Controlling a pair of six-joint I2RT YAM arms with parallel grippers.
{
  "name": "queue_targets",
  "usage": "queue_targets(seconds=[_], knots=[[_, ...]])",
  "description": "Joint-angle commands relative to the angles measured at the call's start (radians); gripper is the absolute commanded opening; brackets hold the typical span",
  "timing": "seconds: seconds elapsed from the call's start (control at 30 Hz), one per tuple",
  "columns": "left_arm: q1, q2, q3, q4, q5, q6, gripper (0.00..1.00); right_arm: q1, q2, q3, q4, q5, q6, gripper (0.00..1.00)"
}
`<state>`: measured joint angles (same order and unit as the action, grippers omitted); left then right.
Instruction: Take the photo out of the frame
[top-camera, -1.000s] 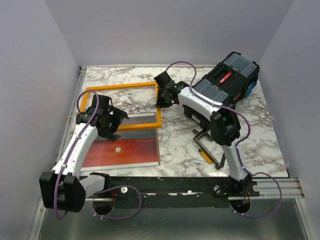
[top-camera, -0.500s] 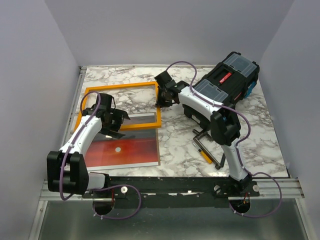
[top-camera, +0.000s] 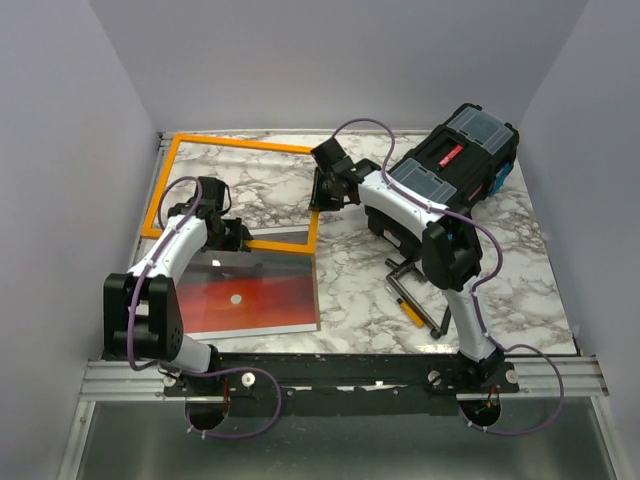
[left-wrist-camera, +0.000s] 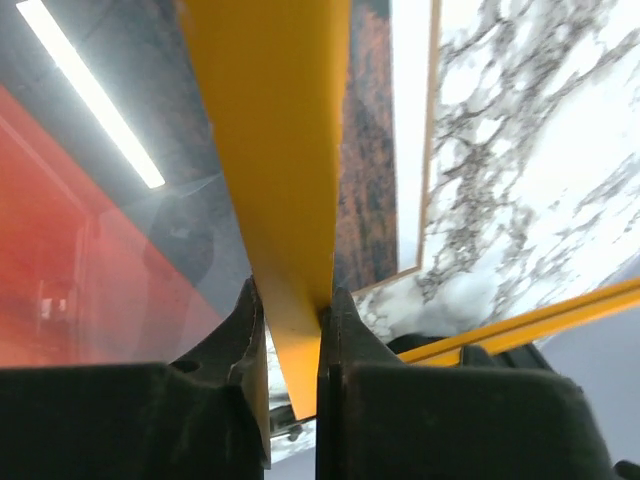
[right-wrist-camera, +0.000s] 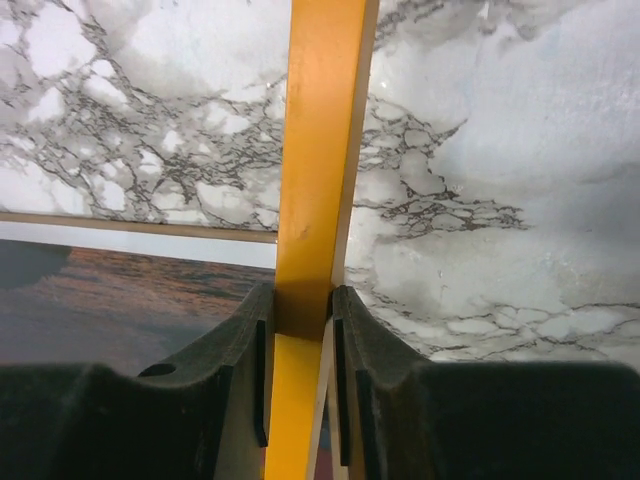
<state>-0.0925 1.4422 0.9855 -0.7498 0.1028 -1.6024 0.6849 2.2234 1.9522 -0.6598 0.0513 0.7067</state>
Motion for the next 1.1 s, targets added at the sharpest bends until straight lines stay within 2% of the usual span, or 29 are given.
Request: queue_targets(seconds=[0.0,0.03,0.1,0.2,0.37,0.5,0.73,0.9,0.97,1.07], knots=[[-0.005,0.051,0.105,0.009,0.013,0.01,0.0,-0.013,-0.008,0.111,0.046,-0.017,-0.085,0.45],[-0.006,0.069,0.137,-0.008,0.008,0.012,0.0,-0.014,-0.013,0.129,0.027,0.01,-0.1,0.57],[-0.004,0.1,0.186,-0.037,0.003,0.008,0.0,-0.019,-0.036,0.157,-0.005,0.052,-0.139,0.74],[-0.005,0.134,0.22,-0.025,0.03,-0.013,0.0,-0.022,-0.113,0.142,-0.026,0.098,-0.177,0.85],[-0.006,0.213,0.298,-0.046,0.035,-0.05,0.0,-0.022,-0.32,-0.048,0.02,0.131,-0.177,0.89],[-0.007,0.278,0.343,-0.044,0.091,-0.089,0.0,-0.022,-0.494,-0.228,0.072,0.163,-0.179,0.99],[-0.008,0.361,0.437,-0.087,0.022,-0.122,0.0,-0.021,-0.74,-0.487,0.121,0.102,-0.185,1.0],[-0.007,0.476,0.588,-0.166,-0.027,-0.106,0.0,-0.021,-0.895,-0.637,0.115,0.094,-0.167,1.0],[-0.007,0.519,0.638,-0.207,-0.028,-0.106,0.04,-0.022,-0.94,-0.686,0.107,0.102,-0.162,1.0],[-0.007,0.539,0.634,-0.188,-0.035,-0.119,0.1,-0.021,-0.997,-0.745,0.093,0.121,-0.152,0.99]])
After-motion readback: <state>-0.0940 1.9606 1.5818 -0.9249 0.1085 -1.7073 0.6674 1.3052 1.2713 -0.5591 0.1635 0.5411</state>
